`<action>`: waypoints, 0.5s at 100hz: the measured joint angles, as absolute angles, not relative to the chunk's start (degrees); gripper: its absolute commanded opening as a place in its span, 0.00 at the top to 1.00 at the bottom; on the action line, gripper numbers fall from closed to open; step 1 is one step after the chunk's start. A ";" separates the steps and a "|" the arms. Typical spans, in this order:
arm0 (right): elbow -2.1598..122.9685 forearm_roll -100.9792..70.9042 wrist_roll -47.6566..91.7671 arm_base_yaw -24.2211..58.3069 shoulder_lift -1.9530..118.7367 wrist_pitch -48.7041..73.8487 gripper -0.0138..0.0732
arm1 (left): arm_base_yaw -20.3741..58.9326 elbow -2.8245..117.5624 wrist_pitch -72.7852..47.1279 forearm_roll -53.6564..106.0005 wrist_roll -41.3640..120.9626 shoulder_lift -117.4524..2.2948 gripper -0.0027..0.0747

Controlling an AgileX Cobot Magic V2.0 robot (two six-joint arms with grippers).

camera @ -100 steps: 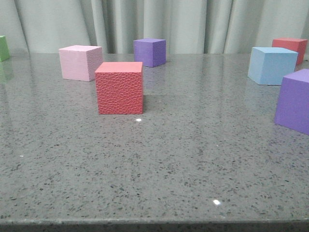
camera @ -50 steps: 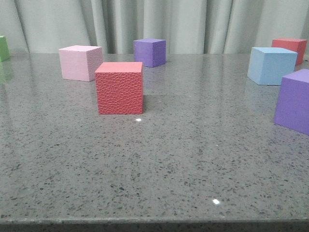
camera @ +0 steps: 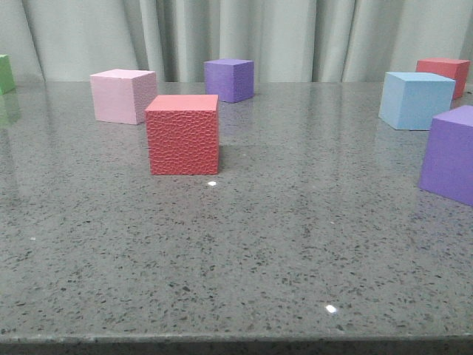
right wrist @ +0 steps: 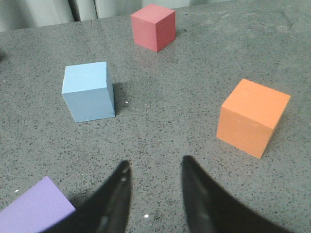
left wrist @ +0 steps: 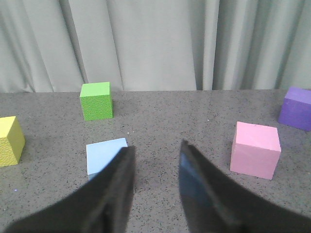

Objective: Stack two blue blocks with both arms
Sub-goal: 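Move the right gripper down over the light blue cube near it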

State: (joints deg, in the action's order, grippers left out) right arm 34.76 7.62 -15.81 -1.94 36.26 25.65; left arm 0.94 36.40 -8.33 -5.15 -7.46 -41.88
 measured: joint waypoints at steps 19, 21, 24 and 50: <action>34.76 7.62 -15.81 -1.94 36.26 26.95 0.22 | 0.94 36.74 -8.99 -5.15 -7.46 -41.88 0.06; 34.76 7.62 -15.81 -1.94 36.26 27.07 0.22 | 0.94 36.74 -9.14 -5.15 -7.46 -41.88 0.06; 34.76 7.62 -15.81 -1.94 36.26 27.30 0.21 | 0.94 36.74 -9.52 -5.15 -7.46 -41.88 0.07; 34.76 7.62 -15.81 -1.94 36.26 27.70 0.21 | 0.94 36.74 -11.40 -5.18 -7.46 -42.01 0.07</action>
